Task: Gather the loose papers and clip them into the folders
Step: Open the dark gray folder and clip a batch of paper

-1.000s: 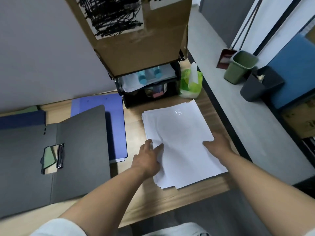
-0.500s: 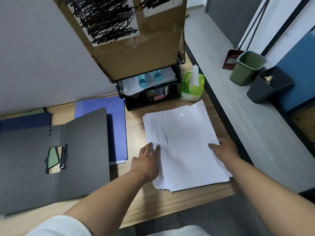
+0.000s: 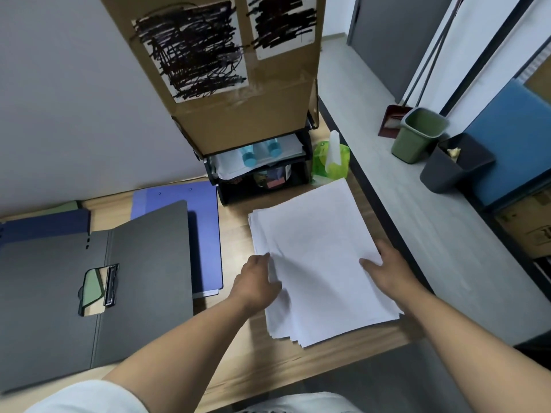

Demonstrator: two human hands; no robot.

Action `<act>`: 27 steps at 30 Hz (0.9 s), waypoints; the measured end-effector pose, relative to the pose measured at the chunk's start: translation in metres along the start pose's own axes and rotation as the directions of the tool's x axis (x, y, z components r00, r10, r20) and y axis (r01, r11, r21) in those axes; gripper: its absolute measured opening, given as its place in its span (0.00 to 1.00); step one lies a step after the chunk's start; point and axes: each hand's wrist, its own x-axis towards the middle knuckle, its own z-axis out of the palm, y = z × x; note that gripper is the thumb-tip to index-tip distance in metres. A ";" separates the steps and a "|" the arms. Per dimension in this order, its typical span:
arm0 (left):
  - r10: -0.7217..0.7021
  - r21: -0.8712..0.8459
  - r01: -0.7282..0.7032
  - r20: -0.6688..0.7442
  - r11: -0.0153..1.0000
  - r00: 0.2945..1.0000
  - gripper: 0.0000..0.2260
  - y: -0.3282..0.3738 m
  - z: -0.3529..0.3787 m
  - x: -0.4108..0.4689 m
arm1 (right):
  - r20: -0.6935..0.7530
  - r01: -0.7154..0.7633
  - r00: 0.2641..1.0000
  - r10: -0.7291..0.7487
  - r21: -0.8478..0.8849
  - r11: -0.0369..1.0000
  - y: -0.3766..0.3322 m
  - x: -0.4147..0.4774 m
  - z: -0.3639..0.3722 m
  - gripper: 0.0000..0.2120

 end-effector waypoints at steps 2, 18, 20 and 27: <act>-0.048 -0.428 0.027 -0.037 0.903 0.998 0.35 0.011 -0.012 -0.004 | -0.006 0.039 0.999 -0.039 0.087 0.995 -0.009 -0.005 -0.002 0.12; 0.055 -0.820 -0.242 -0.251 0.518 0.967 0.15 0.036 -0.046 -0.020 | -0.138 0.154 0.984 -0.109 0.380 0.912 -0.045 -0.018 0.023 0.20; 0.043 -0.804 -0.220 -0.236 0.552 0.971 0.12 0.034 -0.038 -0.017 | -0.147 0.138 0.985 -0.093 0.337 0.931 -0.045 -0.020 0.028 0.16; -0.116 -0.830 -0.182 -0.283 0.528 0.952 0.09 0.003 -0.057 -0.014 | -0.046 0.203 0.979 -0.198 0.226 0.953 -0.077 -0.020 0.042 0.14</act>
